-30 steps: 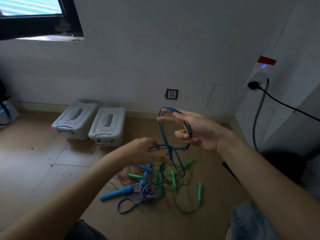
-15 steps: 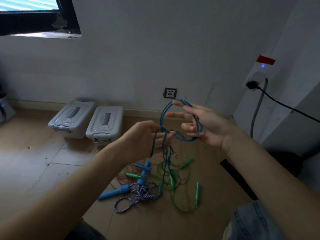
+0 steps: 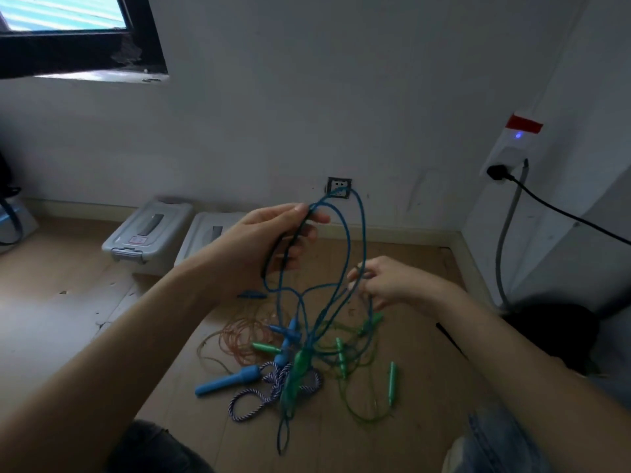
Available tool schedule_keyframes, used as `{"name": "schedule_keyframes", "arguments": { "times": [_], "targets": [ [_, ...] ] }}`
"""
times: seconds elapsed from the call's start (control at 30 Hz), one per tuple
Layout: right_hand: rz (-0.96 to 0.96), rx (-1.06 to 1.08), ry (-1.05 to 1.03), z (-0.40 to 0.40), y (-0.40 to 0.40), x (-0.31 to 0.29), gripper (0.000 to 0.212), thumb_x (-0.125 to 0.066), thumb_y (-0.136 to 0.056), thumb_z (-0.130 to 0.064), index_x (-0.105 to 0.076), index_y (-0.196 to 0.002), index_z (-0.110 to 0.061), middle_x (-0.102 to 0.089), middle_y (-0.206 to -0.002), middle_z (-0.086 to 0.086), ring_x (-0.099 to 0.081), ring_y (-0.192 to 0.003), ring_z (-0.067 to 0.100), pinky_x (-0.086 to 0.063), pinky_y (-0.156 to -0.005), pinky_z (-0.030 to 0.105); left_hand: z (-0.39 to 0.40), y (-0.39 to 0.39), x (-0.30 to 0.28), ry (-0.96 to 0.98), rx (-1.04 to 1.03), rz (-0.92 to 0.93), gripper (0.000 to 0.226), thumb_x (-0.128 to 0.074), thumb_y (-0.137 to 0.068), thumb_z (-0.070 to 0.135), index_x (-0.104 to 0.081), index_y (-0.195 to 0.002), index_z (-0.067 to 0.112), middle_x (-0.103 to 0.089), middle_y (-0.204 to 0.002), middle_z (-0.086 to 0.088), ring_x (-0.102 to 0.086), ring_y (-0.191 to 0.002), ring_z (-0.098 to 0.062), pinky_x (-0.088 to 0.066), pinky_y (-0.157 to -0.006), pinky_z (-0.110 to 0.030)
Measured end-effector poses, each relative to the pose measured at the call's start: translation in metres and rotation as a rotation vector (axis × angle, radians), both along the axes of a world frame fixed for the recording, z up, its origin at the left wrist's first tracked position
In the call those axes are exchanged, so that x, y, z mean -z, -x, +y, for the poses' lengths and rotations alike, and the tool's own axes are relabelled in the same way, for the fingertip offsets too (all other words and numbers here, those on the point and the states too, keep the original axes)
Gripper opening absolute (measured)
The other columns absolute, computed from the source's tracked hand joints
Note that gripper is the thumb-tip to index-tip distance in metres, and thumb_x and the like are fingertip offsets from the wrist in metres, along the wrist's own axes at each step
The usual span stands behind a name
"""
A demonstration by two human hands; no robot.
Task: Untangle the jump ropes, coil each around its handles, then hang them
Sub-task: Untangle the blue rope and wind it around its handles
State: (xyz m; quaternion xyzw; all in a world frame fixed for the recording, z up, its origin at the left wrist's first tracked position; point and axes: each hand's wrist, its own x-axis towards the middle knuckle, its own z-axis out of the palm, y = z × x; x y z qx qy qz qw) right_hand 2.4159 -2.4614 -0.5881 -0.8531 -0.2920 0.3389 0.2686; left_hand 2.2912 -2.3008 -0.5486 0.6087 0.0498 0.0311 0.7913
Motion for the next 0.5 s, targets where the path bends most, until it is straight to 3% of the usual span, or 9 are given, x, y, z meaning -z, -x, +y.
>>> {"name": "schedule_keyframes", "arguments": {
  "times": [0.03, 0.1, 0.2, 0.27, 0.37, 0.4, 0.43, 0.5],
  "targets": [
    [-0.125, -0.060, 0.028, 0.000, -0.001, -0.004, 0.029, -0.064, -0.086, -0.024, -0.055, -0.113, -0.016, -0.052, -0.109, 0.001, -0.055, -0.100, 0.017, -0.050, -0.078, 0.028, -0.003, -0.002, 0.001, -0.040, 0.000, 0.012, 0.029, -0.047, -0.086, 0.034, -0.073, -0.084, 0.022, -0.055, -0.061, 0.010, -0.041, -0.046, -0.002, -0.034, -0.040, -0.013],
    [-0.338, -0.155, 0.052, -0.002, -0.002, -0.013, 0.045, -0.072, -0.078, -0.032, -0.052, -0.118, -0.025, -0.044, -0.118, -0.003, -0.045, -0.107, 0.013, -0.040, -0.086, 0.026, -0.008, -0.003, 0.002, -0.075, 0.028, 0.042, 0.028, -0.048, -0.085, 0.035, -0.073, -0.086, 0.022, -0.050, -0.060, 0.010, -0.035, -0.044, -0.002, -0.025, -0.037, -0.013],
    [-0.349, -0.298, 0.060, -0.004, 0.002, -0.022, 0.063, -0.076, -0.074, -0.032, -0.043, -0.128, -0.032, -0.037, -0.134, -0.003, -0.042, -0.116, 0.015, -0.042, -0.095, 0.032, -0.010, -0.005, 0.004, -0.085, 0.075, 0.040, 0.029, -0.049, -0.083, 0.037, -0.073, -0.089, 0.021, -0.043, -0.060, 0.009, -0.028, -0.043, -0.002, -0.019, -0.036, -0.014],
    [-0.149, -0.315, -0.084, 0.000, 0.008, -0.025, 0.059, -0.075, -0.075, -0.032, -0.046, -0.126, -0.036, -0.041, -0.133, -0.008, -0.052, -0.108, 0.013, -0.049, -0.085, 0.028, -0.009, -0.005, 0.004, -0.092, 0.096, 0.031, 0.030, -0.049, -0.084, 0.036, -0.072, -0.091, 0.020, -0.040, -0.061, 0.008, -0.026, -0.042, -0.002, -0.018, -0.036, -0.014],
    [0.019, -0.246, -0.263, 0.005, 0.010, -0.026, 0.013, -0.057, -0.091, -0.028, -0.066, -0.094, -0.019, -0.068, -0.098, 0.000, -0.059, -0.066, 0.011, -0.046, -0.056, 0.022, -0.008, -0.006, 0.001, -0.060, 0.142, 0.014, 0.031, -0.051, -0.083, 0.039, -0.072, -0.094, 0.019, -0.040, -0.059, 0.010, -0.027, -0.042, -0.001, -0.018, -0.037, -0.014],
    [0.030, -0.179, -0.296, 0.005, 0.009, -0.027, 0.022, -0.049, -0.095, -0.023, -0.064, -0.083, -0.011, -0.069, -0.086, 0.007, -0.057, -0.057, 0.012, -0.042, -0.049, 0.020, -0.006, -0.005, 0.001, -0.111, 0.138, 0.032, 0.032, -0.052, -0.082, 0.041, -0.072, -0.095, 0.020, -0.041, -0.058, 0.011, -0.029, -0.042, -0.001, -0.021, -0.036, -0.013],
    [0.087, -0.090, -0.356, 0.005, 0.008, -0.028, 0.030, -0.043, -0.098, -0.019, -0.059, -0.076, -0.007, -0.068, -0.077, 0.011, -0.056, -0.052, 0.012, -0.041, -0.044, 0.018, -0.004, -0.004, 0.004, -0.252, 0.119, 0.062, 0.032, -0.054, -0.080, 0.043, -0.071, -0.095, 0.021, -0.043, -0.058, 0.011, -0.033, -0.043, -0.002, -0.026, -0.036, -0.012],
    [0.314, 0.053, -0.601, 0.002, 0.005, -0.037, 0.033, -0.038, -0.099, -0.014, -0.055, -0.072, -0.006, -0.066, -0.067, 0.010, -0.056, -0.047, 0.010, -0.043, -0.042, 0.017, -0.001, -0.004, 0.018, -0.713, 0.073, 0.150, 0.027, -0.060, -0.080, 0.041, -0.069, -0.096, 0.020, -0.052, -0.064, 0.009, -0.046, -0.053, -0.005, -0.039, -0.045, -0.010]
  ]
}}
